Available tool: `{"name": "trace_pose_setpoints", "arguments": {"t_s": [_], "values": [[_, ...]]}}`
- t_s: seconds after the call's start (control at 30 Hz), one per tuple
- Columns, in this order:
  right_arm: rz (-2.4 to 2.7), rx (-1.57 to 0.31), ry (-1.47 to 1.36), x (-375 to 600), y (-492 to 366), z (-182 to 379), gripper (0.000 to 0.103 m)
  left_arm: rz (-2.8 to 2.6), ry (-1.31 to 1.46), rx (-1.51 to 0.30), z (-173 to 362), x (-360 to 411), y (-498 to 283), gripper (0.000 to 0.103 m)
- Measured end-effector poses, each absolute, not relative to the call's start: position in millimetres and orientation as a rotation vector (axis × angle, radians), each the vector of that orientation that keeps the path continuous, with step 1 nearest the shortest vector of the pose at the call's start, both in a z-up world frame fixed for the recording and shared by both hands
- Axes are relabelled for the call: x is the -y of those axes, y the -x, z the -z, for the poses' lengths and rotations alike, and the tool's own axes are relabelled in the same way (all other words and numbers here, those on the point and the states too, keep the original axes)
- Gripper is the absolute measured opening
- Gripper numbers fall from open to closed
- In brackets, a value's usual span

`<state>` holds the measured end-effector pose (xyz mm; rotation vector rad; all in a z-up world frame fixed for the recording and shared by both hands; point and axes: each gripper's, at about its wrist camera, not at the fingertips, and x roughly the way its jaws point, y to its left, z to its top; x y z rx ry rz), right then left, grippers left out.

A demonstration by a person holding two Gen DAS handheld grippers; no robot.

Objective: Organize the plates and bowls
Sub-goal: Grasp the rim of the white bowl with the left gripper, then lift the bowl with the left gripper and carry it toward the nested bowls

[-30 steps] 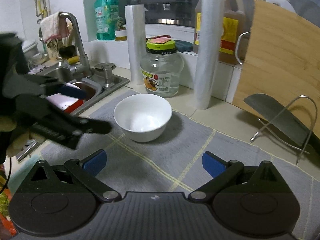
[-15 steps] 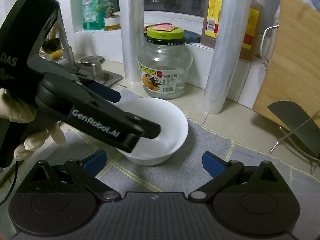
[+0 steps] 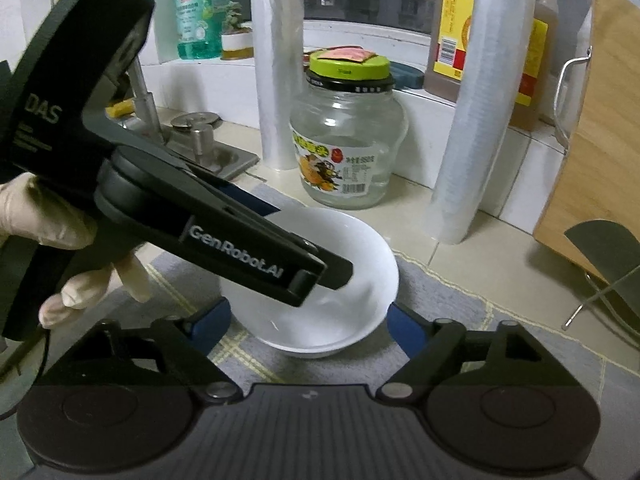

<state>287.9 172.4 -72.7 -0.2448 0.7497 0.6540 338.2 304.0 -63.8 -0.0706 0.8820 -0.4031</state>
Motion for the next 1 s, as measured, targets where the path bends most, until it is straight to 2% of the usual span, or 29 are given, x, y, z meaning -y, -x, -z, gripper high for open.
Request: {"name": "trace_pose_setpoints", "arguments": {"t_s": [0.47,0.63,1.0], "values": [[-0.654,-0.748,0.311,-181,-289,80,0.095,0.424,0.062,-0.886,65,-302,-344,0.074],[-0.650,-0.745,0.317,-182,-290,81,0.096,0.431,0.062,-0.890,67,-303,-347,0.068],[-0.646,-0.743,0.313,-184,-292,84,0.097,0.443,0.081,-0.902,73,-305,-352,0.067]]}}
